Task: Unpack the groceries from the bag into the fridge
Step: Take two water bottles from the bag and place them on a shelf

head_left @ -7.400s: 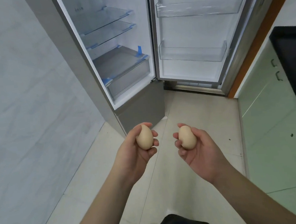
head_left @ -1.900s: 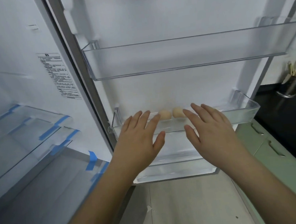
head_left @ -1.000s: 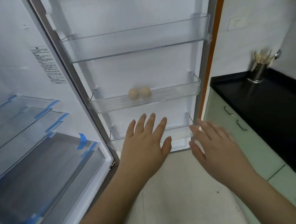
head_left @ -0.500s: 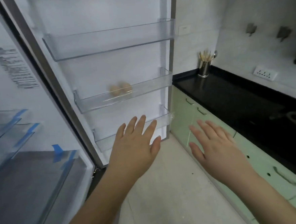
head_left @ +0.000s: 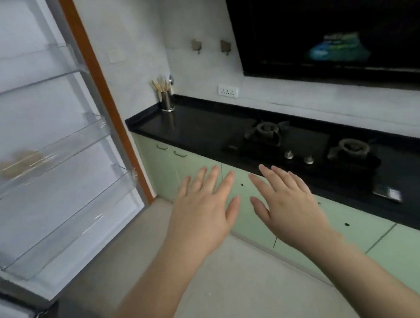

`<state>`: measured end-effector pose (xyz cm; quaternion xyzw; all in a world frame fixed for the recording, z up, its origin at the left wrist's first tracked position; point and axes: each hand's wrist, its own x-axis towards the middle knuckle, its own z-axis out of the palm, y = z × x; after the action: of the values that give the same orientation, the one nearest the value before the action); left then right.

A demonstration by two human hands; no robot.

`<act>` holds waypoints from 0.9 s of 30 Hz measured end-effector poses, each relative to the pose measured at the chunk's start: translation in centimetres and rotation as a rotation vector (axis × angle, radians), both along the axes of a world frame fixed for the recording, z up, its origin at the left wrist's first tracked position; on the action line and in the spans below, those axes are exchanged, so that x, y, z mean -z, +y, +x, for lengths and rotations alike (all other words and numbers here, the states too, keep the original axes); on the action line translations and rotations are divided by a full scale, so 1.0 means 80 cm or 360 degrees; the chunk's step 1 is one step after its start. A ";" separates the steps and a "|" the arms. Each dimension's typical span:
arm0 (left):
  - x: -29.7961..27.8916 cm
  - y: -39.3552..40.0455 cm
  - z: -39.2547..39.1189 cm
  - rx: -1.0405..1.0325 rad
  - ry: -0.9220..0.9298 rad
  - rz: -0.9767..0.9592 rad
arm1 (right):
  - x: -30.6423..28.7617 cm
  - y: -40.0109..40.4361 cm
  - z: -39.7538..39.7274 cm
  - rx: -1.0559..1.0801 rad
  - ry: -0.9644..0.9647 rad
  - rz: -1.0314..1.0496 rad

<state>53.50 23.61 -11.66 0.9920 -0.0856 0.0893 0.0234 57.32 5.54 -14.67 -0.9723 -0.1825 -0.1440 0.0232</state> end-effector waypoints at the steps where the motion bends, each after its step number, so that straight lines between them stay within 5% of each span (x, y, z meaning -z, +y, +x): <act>1: 0.001 -0.020 0.004 0.0051 -0.0005 0.0016 | 0.001 -0.021 -0.004 0.0051 0.0004 0.0012; 14: 0.010 -0.333 0.021 0.0635 -0.0159 0.0113 | 0.009 -0.336 -0.092 0.0698 0.0001 0.0121; 27: 0.017 -0.549 0.012 0.1030 -0.0180 0.0148 | 0.023 -0.527 -0.162 0.1097 -0.0062 0.0203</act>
<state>54.47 -20.28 -12.98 0.9069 -0.4014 0.1281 0.0004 44.34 -36.58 -16.54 -0.9705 0.1653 -0.1731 0.0304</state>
